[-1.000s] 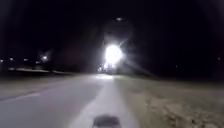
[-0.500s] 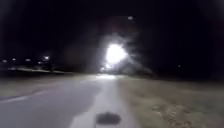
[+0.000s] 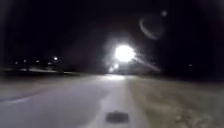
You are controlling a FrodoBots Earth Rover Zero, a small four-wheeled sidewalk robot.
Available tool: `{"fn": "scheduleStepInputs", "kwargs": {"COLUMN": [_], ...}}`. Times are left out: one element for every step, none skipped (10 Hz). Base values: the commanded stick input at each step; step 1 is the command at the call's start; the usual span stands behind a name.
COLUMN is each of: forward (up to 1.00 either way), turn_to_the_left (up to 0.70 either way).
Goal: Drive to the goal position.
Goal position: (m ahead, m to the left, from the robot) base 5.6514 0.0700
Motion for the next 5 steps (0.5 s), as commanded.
{"fn": "scheduleStepInputs", "kwargs": {"forward": [1.0, 1.0, 1.0, 1.0, 1.0], "turn_to_the_left": [0.0, 0.0, 0.0, 0.0, 0.0]}}
